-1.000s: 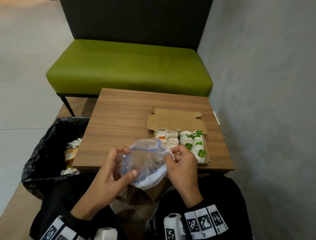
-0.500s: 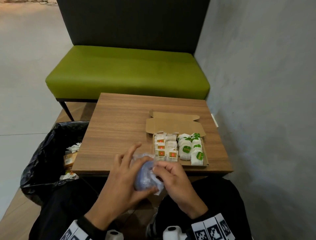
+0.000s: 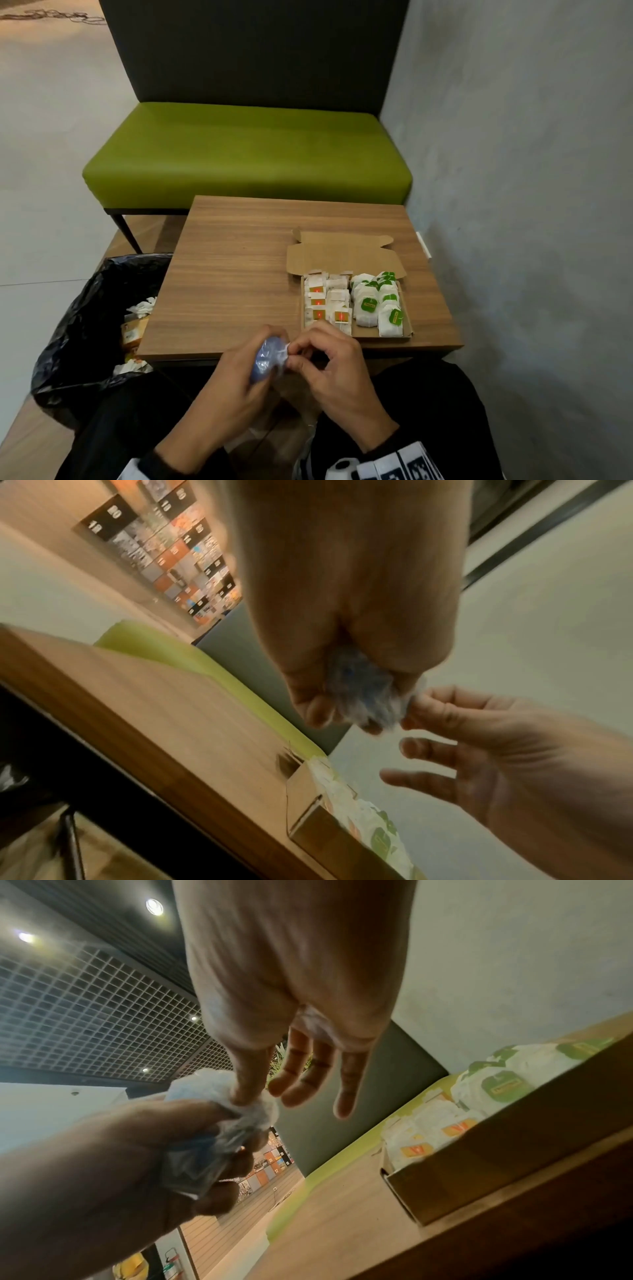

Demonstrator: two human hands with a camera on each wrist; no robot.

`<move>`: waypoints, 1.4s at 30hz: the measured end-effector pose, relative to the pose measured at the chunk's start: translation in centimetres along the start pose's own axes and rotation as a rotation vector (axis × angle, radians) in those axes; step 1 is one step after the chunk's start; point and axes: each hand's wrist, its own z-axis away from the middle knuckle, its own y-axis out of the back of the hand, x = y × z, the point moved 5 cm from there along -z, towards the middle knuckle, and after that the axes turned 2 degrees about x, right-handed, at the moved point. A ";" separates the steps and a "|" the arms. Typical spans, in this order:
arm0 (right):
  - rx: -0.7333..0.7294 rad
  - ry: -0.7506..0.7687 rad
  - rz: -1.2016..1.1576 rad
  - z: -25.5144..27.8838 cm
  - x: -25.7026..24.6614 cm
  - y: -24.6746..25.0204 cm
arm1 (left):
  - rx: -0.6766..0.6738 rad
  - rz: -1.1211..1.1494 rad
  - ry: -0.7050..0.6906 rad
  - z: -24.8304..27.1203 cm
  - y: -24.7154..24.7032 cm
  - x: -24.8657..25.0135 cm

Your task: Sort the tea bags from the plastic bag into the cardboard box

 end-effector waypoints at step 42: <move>0.003 -0.039 0.305 -0.4 0.5 -1.2 | -0.281 -0.883 0.758 -0.4 18.8 -43.3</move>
